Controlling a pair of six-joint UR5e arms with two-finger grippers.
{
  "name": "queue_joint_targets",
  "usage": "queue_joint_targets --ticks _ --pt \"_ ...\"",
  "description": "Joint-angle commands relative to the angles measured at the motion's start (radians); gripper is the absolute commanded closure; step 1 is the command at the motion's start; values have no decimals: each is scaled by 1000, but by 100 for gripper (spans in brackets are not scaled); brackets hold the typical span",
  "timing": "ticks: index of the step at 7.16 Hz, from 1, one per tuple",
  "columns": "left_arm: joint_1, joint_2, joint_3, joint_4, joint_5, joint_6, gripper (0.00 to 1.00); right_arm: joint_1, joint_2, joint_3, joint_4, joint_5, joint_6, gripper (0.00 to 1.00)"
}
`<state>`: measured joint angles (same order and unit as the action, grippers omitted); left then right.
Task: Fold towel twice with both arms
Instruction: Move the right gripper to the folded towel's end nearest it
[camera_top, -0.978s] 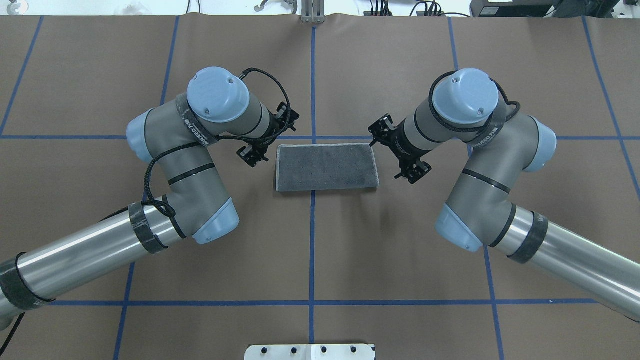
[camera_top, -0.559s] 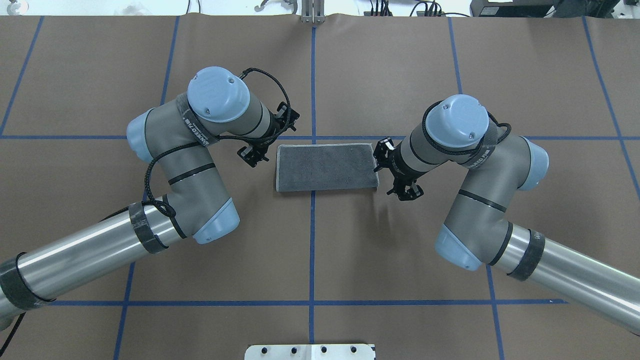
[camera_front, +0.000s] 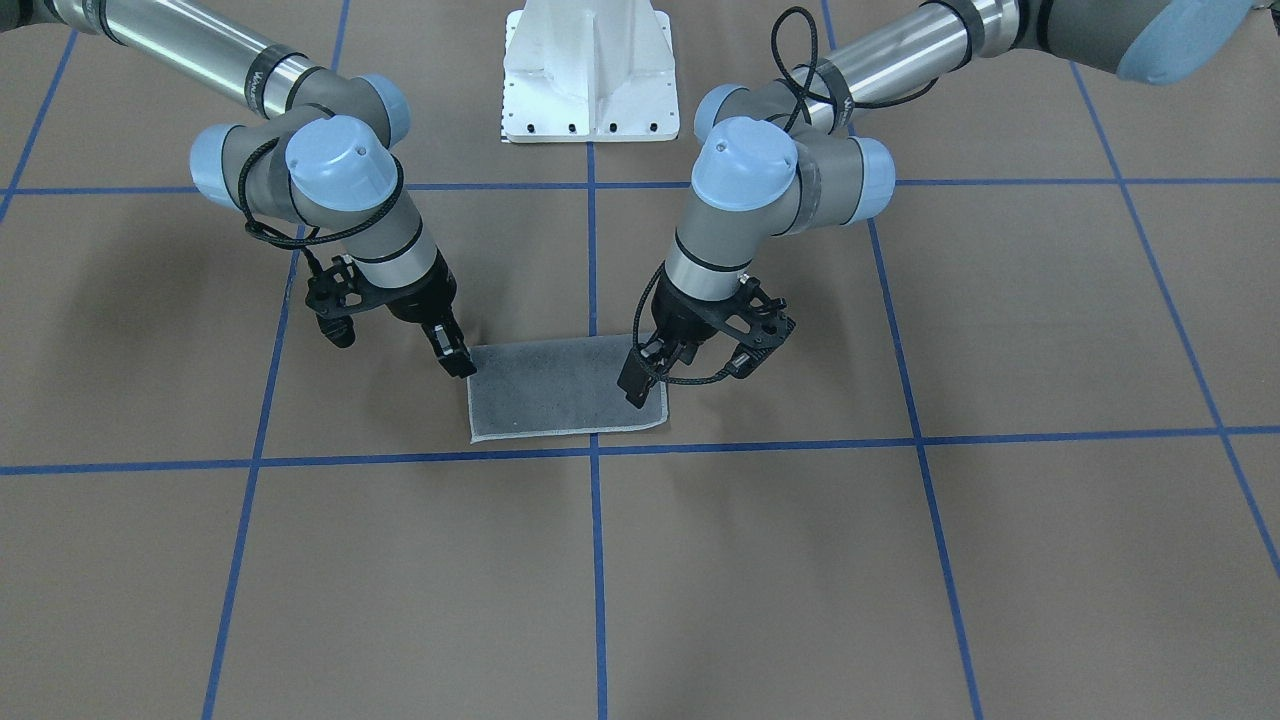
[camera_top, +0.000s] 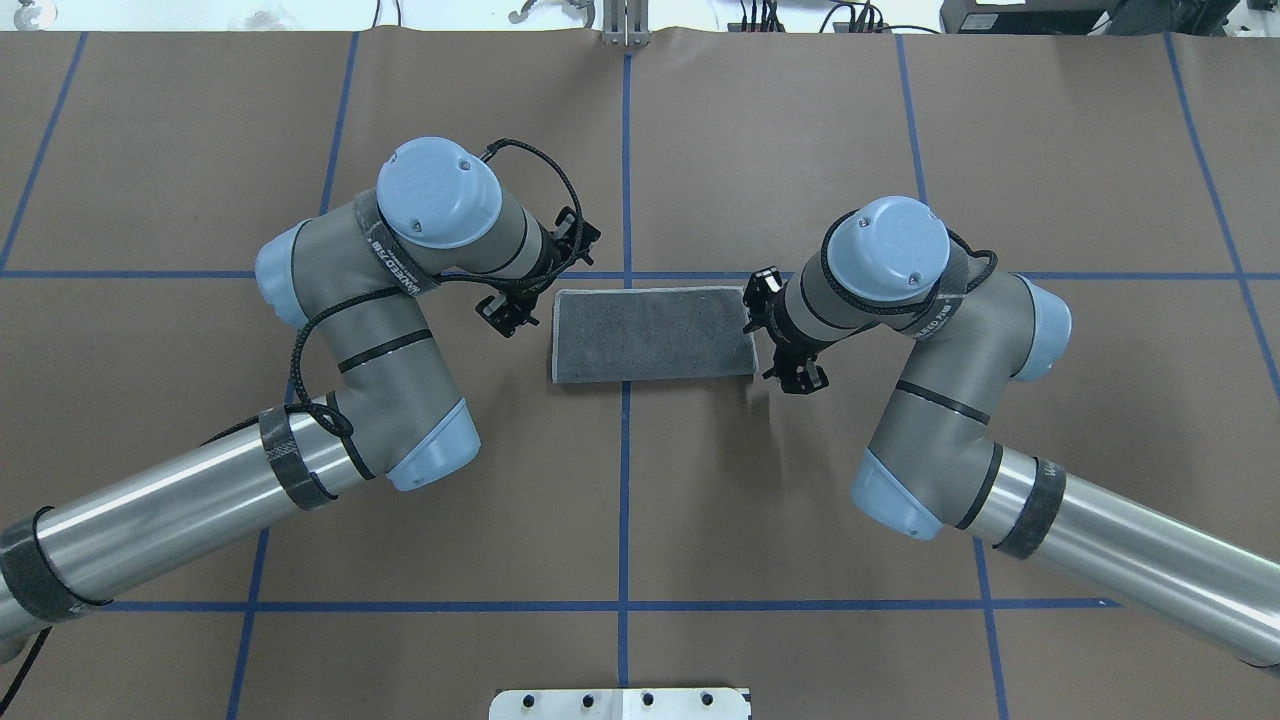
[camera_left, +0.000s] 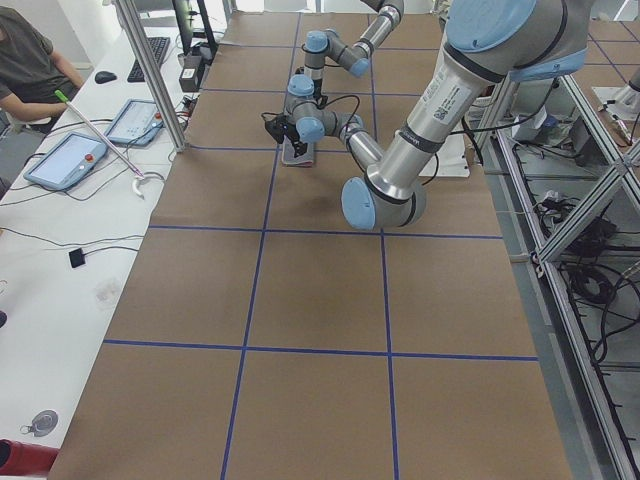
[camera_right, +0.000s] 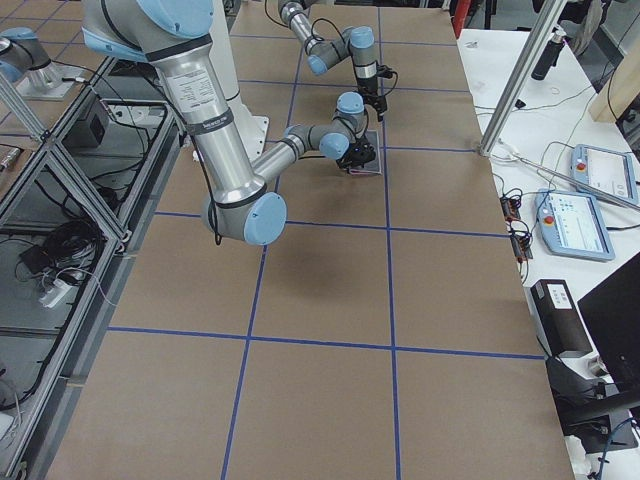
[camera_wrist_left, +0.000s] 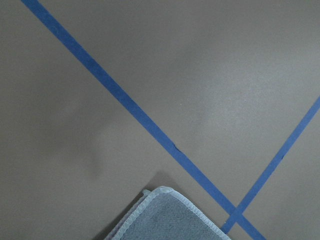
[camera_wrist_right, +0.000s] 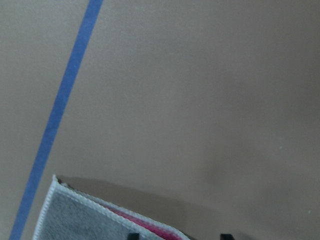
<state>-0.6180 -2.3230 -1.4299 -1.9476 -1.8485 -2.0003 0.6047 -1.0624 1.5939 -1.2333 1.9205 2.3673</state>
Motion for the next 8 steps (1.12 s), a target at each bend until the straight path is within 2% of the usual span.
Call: queue_joint_targets --ticks 1,3,4,5,6,8 --pt "0 1 0 -1 0 0 0 -6 18 -24 2 -3 3 40" --pt "0 1 0 -2 0 0 0 -9 19 -35 20 -3 6 44" --pt "0 1 0 -2 0 0 0 -19 16 -37 35 -3 6 59" --pt "0 1 0 -2 0 0 0 -31 16 -37 37 -5 6 88" --pt "0 -1 -1 -2 0 -2 0 -39 16 -37 38 -8 4 100" --pt "-2 -1 -3 -4 0 -2 0 -42 18 -22 40 -14 12 100"
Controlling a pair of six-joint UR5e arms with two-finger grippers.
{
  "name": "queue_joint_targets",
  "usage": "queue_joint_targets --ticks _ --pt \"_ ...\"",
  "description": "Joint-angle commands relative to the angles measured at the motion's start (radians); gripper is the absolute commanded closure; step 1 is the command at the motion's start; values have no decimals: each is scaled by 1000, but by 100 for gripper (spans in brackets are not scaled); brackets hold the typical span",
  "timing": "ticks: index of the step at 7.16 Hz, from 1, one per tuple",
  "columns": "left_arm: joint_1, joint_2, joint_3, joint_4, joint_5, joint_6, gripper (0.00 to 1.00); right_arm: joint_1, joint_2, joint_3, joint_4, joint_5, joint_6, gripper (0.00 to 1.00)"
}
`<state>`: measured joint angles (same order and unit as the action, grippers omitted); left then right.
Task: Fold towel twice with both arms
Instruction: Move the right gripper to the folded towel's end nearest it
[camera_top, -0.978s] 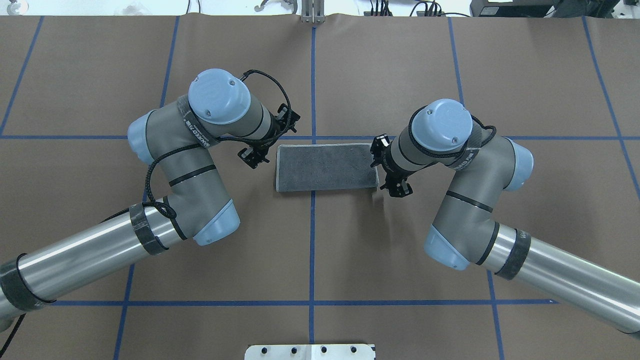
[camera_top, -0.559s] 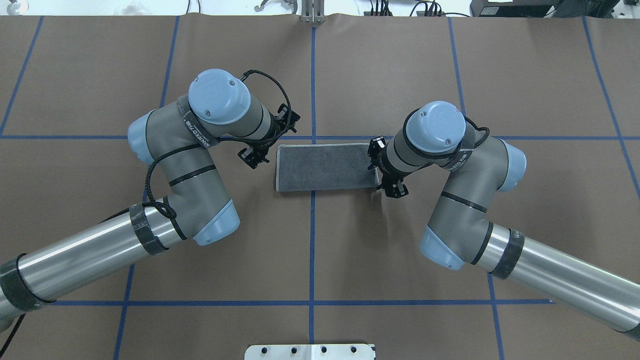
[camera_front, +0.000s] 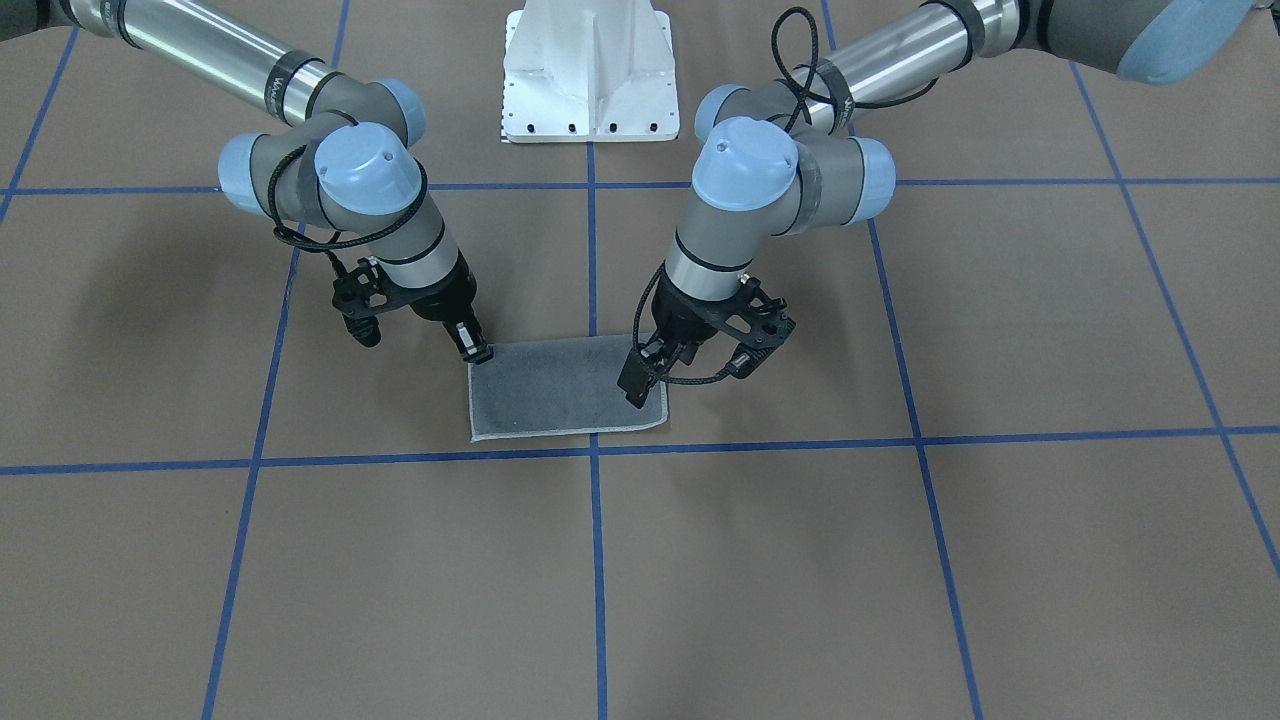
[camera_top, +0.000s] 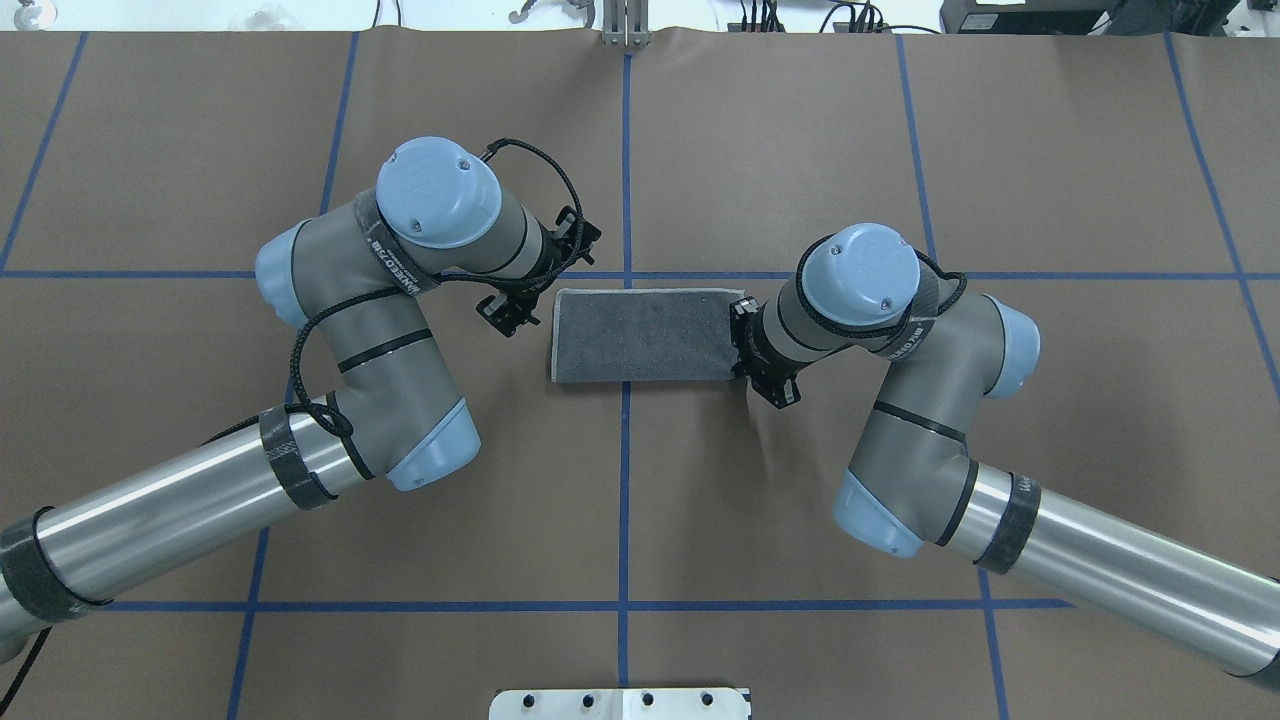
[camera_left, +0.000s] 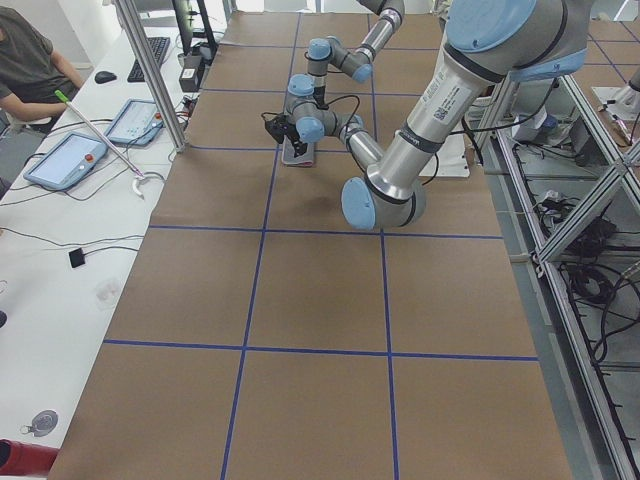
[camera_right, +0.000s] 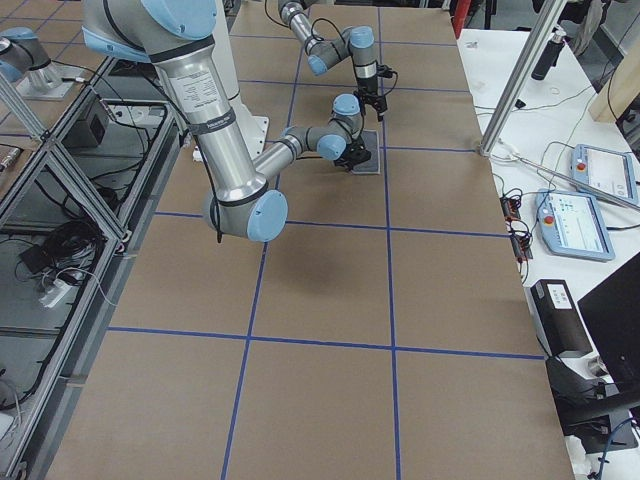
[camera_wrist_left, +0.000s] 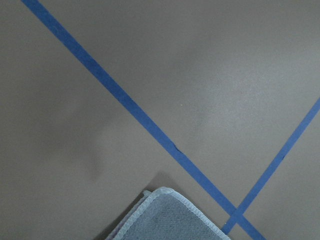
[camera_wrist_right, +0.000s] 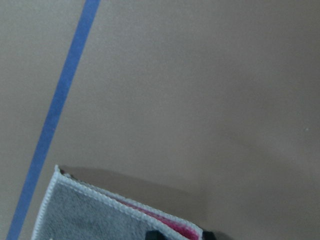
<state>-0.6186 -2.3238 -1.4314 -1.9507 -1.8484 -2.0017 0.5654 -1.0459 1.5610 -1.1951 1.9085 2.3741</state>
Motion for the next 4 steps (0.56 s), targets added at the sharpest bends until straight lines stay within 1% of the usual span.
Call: queue_joint_targets --ticks 1,3,4 --pt "-1 0 -6 -1 0 0 0 -2 1 20 0 -2 2 100" --pt "-4 0 -23 7 0 0 0 -10 1 31 0 4 -4 100" --pt "-12 1 -61 9 -2 0 0 -21 -5 74 -10 10 2 100"
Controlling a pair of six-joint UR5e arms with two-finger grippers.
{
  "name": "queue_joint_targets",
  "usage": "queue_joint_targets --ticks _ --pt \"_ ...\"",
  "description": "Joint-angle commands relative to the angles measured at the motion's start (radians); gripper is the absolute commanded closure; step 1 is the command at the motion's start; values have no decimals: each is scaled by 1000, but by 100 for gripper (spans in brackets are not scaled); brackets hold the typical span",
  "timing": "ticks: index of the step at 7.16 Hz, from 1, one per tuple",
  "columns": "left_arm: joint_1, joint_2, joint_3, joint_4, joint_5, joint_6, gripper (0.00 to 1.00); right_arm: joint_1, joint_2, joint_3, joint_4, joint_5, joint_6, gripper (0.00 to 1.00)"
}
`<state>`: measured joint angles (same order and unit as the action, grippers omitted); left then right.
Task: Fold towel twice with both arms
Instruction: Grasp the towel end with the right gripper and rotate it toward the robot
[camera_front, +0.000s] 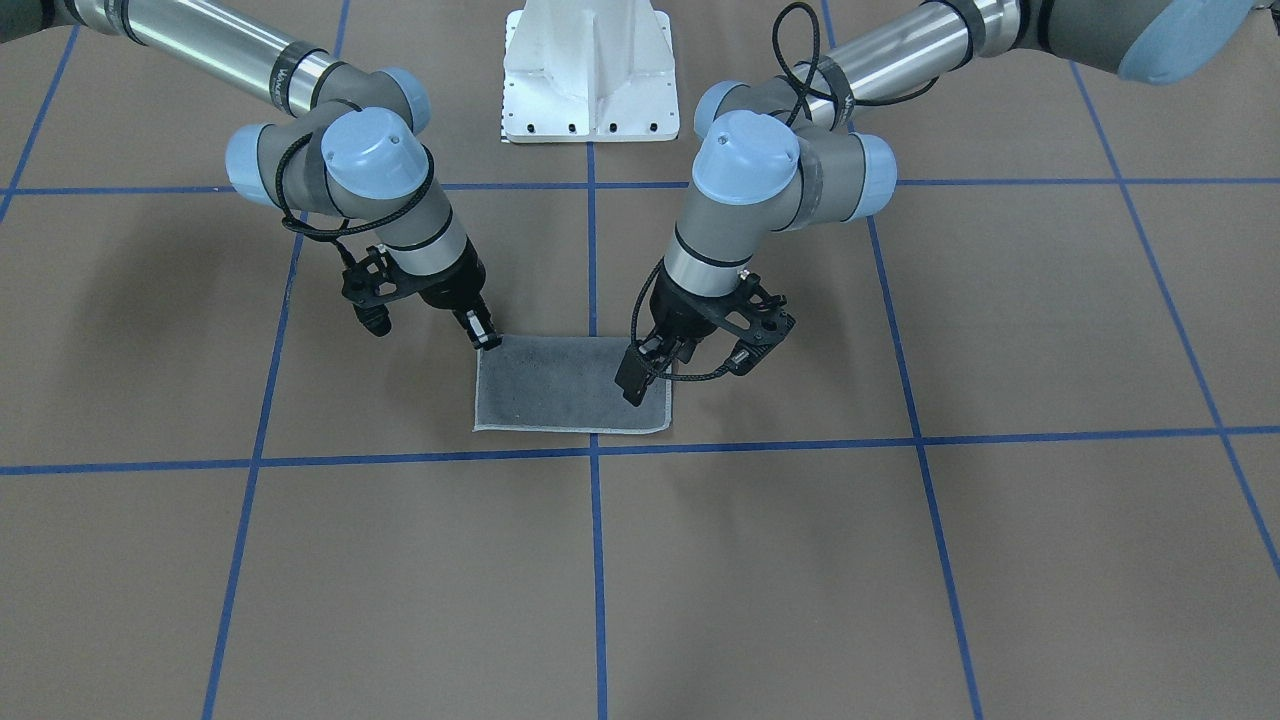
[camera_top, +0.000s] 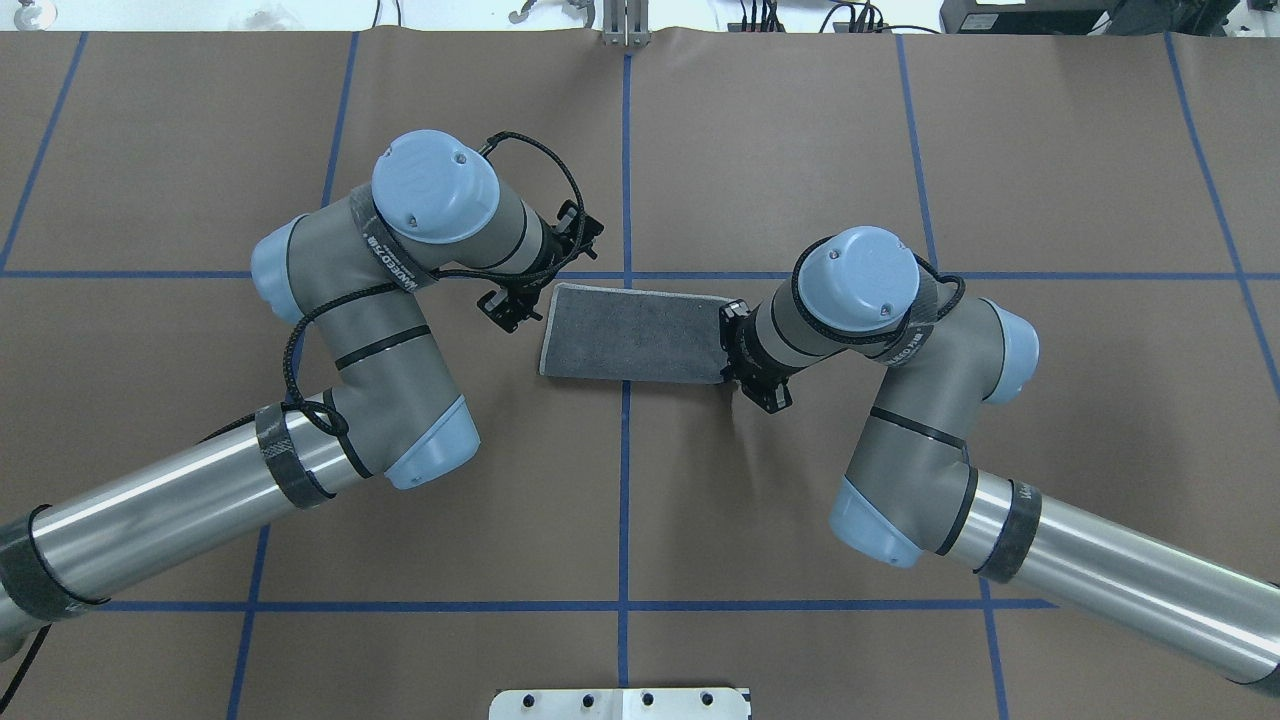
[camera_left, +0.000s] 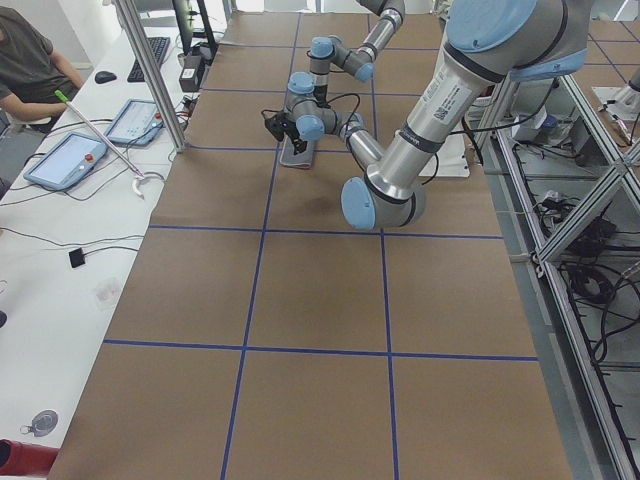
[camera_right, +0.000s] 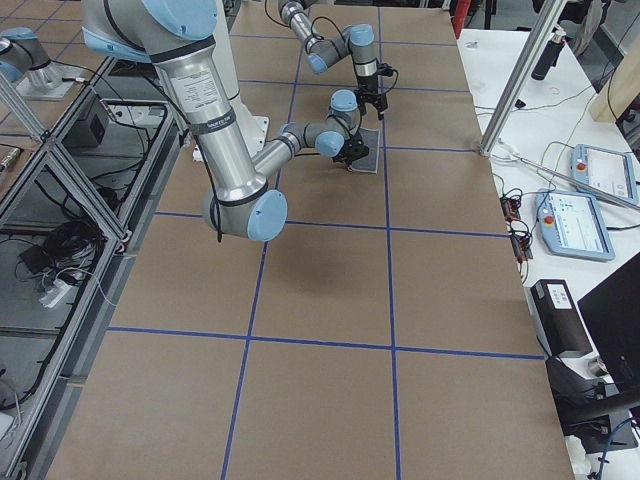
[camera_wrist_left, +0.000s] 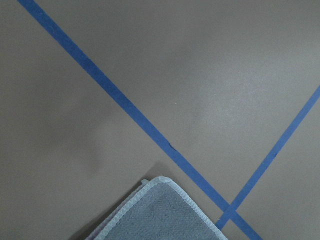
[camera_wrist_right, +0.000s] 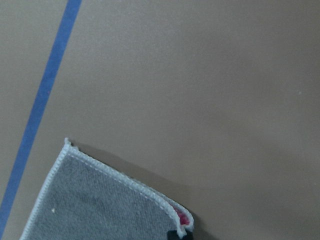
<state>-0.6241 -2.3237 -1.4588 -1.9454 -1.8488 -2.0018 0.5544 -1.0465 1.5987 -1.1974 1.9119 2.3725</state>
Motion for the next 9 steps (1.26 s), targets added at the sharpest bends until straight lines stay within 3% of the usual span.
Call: queue_joint_targets --ticks 1,3,9 --pt "-8 9 -69 5 -3 0 0 -42 -15 67 -16 25 22 100" --pt "-15 9 -75 5 -35 -23 0 -85 -1 104 -68 93 95 100" --pt "-16 10 -78 5 -35 -23 0 -206 72 98 -74 88 227 100"
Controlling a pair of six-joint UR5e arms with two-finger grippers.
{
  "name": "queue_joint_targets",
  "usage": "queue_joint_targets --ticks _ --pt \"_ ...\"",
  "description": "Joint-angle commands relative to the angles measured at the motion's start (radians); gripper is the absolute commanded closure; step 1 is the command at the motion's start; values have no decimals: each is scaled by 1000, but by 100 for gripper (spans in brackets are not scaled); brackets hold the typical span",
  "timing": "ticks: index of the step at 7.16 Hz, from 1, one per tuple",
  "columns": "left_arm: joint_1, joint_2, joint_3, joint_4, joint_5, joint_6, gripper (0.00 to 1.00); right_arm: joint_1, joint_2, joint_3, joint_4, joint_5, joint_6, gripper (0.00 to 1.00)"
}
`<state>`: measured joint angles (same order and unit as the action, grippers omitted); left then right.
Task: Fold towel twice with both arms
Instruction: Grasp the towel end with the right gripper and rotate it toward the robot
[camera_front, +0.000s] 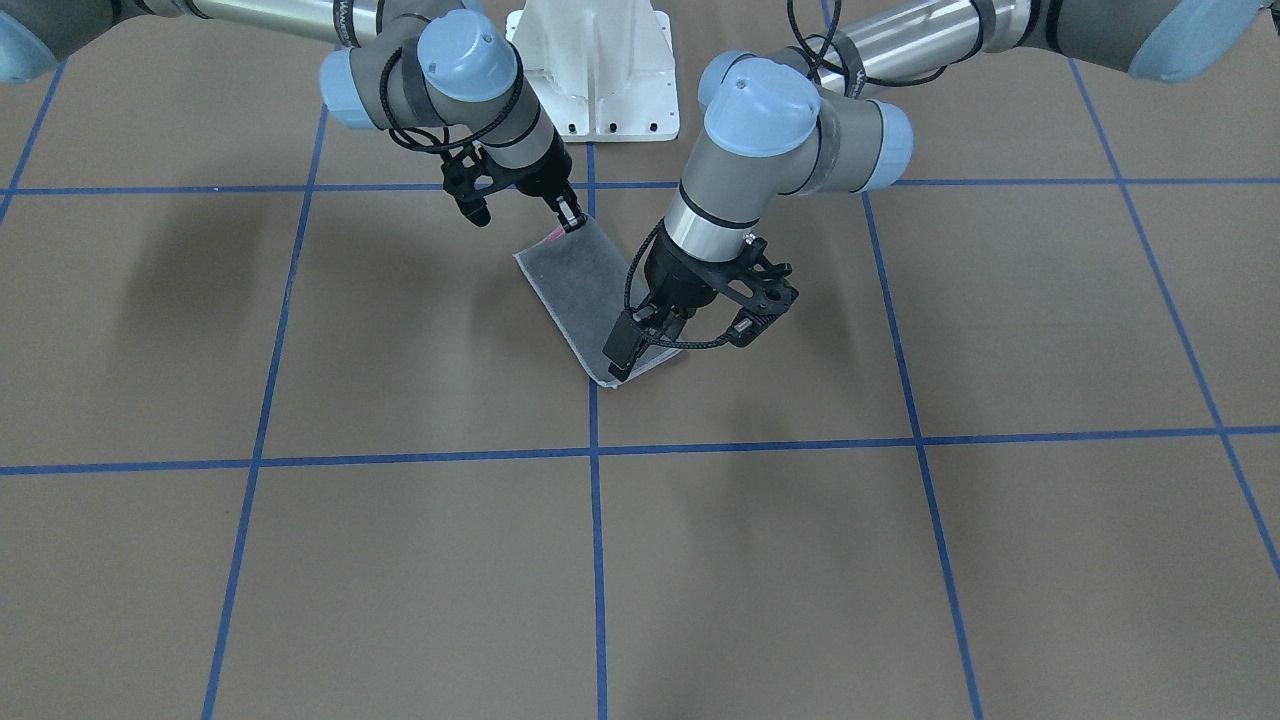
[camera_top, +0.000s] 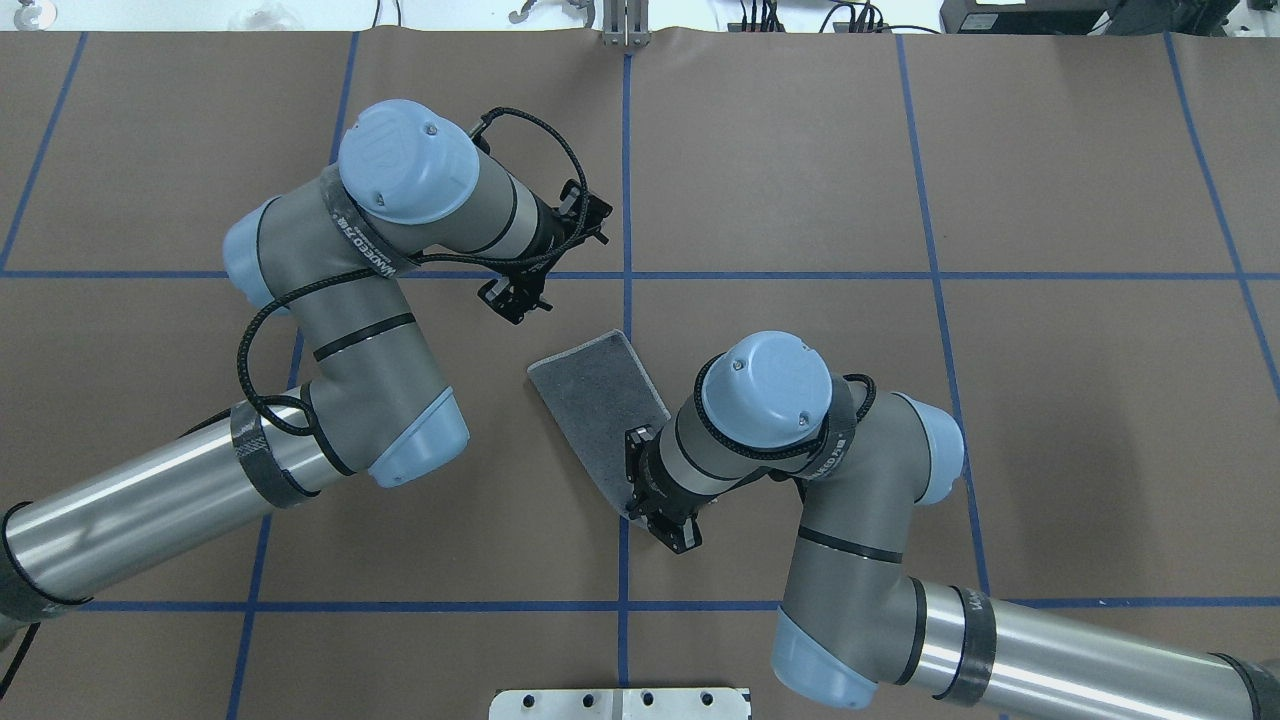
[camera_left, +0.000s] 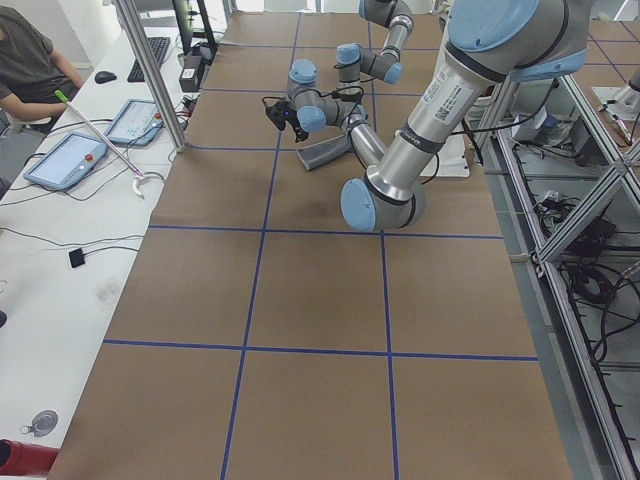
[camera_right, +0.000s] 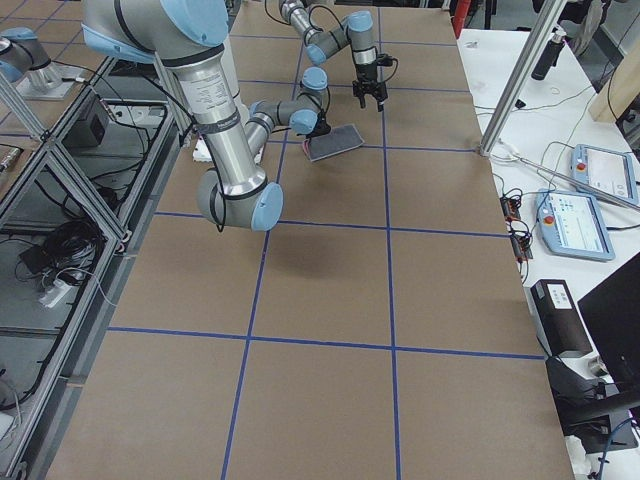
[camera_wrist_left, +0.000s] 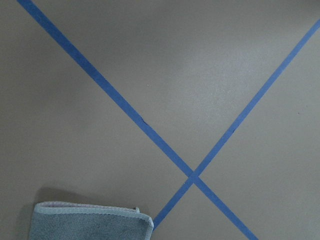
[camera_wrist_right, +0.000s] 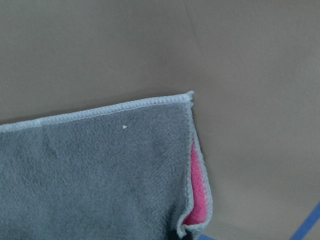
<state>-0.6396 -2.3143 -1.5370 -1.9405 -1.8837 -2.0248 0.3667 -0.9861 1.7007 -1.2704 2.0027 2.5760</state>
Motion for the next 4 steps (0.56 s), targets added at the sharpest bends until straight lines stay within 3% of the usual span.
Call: queue_joint_targets --ticks 1,2,3,4 --pt "0 1 0 2 -2 0 0 -25 35 -9 -1 -4 42 100" --pt "0 1 -3 12 -2 0 0 -29 49 -12 -1 -5 44 100" --pt "1 19 -20 11 -3 1 0 -29 52 -13 2 -7 26 4" --pt "8 53 -59 11 -11 2 0 -29 50 -10 3 -7 23 0"
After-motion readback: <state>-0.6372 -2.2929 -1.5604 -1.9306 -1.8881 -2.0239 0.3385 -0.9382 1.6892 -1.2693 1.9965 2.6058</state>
